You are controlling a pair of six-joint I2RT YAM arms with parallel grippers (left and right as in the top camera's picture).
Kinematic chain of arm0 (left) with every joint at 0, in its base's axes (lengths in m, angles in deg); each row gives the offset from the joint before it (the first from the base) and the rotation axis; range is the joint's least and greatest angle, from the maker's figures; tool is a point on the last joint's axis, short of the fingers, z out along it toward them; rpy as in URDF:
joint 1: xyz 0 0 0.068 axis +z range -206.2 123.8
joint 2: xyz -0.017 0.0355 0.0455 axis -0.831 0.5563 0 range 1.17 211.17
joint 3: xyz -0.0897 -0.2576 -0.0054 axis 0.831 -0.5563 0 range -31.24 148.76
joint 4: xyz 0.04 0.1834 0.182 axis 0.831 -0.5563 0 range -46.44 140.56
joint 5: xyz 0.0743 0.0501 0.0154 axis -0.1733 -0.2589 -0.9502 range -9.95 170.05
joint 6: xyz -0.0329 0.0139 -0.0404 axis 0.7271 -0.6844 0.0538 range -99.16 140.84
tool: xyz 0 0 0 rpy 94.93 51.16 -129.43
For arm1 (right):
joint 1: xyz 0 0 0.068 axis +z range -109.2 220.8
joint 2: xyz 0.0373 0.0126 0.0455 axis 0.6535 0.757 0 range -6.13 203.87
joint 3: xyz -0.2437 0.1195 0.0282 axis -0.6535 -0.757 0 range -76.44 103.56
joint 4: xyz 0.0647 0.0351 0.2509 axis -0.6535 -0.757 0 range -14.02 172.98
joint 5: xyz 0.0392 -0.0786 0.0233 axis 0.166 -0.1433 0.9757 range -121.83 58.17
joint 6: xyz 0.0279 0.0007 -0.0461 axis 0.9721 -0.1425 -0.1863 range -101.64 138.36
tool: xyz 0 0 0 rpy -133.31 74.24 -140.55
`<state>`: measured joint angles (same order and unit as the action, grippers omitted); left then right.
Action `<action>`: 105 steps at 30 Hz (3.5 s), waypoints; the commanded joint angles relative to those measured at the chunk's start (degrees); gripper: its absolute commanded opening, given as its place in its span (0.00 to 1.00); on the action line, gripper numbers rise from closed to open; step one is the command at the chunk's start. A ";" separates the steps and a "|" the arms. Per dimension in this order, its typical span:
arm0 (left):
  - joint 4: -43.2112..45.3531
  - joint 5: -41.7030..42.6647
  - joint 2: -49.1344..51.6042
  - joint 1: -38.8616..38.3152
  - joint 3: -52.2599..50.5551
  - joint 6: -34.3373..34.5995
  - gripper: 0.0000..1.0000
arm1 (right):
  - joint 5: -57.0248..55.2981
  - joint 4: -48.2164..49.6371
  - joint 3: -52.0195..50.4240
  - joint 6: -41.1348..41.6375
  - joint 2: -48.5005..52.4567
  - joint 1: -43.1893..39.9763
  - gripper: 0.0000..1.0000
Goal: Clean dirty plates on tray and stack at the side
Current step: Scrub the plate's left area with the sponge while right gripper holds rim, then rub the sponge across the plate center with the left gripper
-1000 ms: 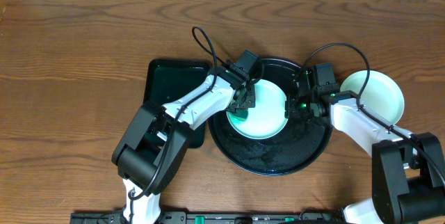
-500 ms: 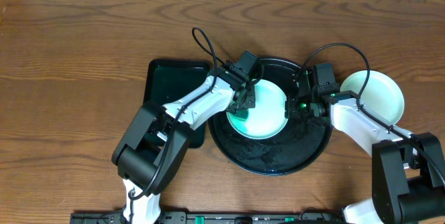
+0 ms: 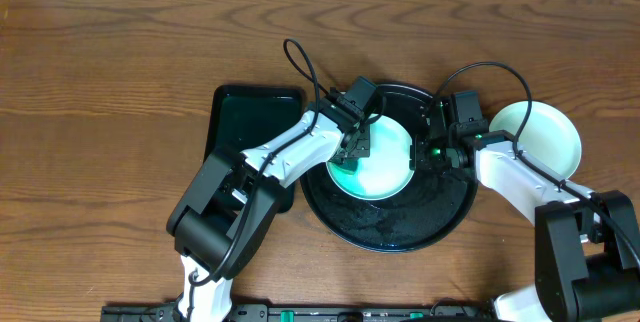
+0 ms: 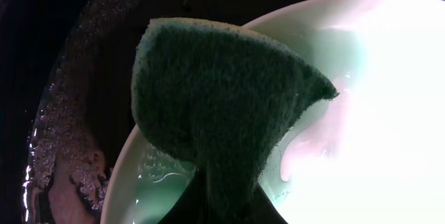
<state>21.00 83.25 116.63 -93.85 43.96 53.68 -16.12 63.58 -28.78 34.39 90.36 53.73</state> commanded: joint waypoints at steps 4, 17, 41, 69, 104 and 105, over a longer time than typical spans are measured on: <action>0.37 9.57 6.45 -1.53 -2.86 0.28 0.08 | -0.42 -0.04 -0.63 -0.39 0.31 0.59 0.01; 1.25 18.47 0.72 -1.53 -1.18 0.48 0.08 | -0.42 0.15 -0.63 -0.39 0.28 0.68 0.01; 0.52 -5.44 -14.64 -1.55 -2.43 -0.17 0.08 | -0.42 0.20 -0.63 -0.39 0.28 0.68 0.01; 4.90 0.83 4.46 -1.70 -2.86 -4.72 0.08 | -0.42 0.31 -0.63 -0.42 0.28 0.68 0.01; 9.64 12.46 -9.75 -1.66 -2.73 -9.11 0.07 | -0.42 0.39 -0.63 -0.42 0.28 0.68 0.01; 9.09 12.33 -9.75 -1.66 -2.73 -10.88 0.08 | -0.42 0.39 -0.63 -0.42 0.28 0.68 0.01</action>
<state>31.08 97.78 106.75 -95.66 41.20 47.76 -17.26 63.78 -28.93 34.39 90.36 53.84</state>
